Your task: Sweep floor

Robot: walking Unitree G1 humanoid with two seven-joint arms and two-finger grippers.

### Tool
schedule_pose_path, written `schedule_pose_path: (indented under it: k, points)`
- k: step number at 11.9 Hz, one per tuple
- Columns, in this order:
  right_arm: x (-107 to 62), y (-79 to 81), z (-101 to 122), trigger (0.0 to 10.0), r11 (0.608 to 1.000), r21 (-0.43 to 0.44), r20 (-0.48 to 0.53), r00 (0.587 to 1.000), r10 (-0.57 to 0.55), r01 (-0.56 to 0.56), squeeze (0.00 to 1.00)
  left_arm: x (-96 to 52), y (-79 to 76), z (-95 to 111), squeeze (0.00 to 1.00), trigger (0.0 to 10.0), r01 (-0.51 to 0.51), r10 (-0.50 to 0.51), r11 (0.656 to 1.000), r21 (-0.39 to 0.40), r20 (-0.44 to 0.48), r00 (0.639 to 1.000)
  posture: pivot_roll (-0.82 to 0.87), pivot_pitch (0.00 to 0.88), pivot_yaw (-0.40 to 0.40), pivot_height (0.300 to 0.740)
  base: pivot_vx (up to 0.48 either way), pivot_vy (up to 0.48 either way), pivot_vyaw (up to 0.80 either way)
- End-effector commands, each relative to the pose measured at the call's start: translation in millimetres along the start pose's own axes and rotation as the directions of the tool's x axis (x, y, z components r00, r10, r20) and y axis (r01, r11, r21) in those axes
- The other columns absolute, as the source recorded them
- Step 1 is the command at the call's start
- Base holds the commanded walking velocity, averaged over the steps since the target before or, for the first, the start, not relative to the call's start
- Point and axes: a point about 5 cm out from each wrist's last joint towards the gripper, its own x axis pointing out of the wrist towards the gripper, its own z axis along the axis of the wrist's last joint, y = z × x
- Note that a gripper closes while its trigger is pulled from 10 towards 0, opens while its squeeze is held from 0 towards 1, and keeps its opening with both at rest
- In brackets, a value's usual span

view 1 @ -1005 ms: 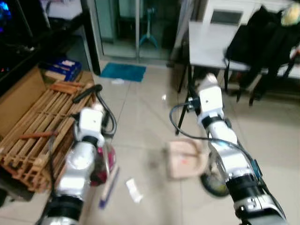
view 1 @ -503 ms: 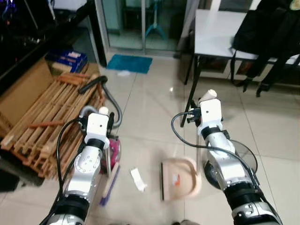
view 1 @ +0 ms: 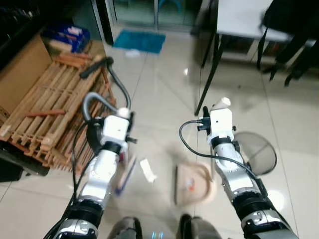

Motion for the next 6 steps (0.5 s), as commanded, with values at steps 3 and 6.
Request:
schedule_pose_path:
  k: [3,6]
  points:
    - [2.6,-1.9,6.8,10.0,0.995,0.007,0.070,0.993,-0.095,0.095,0.00,7.2,0.1,3.4,0.00,10.0,0.041,-0.043,0.998,0.051,0.027,0.999,0.06,0.340,0.059,0.740,0.000,0.000,0.00]
    - [-1.3,8.9,5.7,10.0,0.996,-0.012,0.116,0.989,-0.088,0.090,0.00,16.4,-17.4,12.4,0.00,10.0,0.114,-0.115,0.993,0.019,0.075,0.991,0.08,0.354,0.073,0.740,0.000,0.000,0.00]
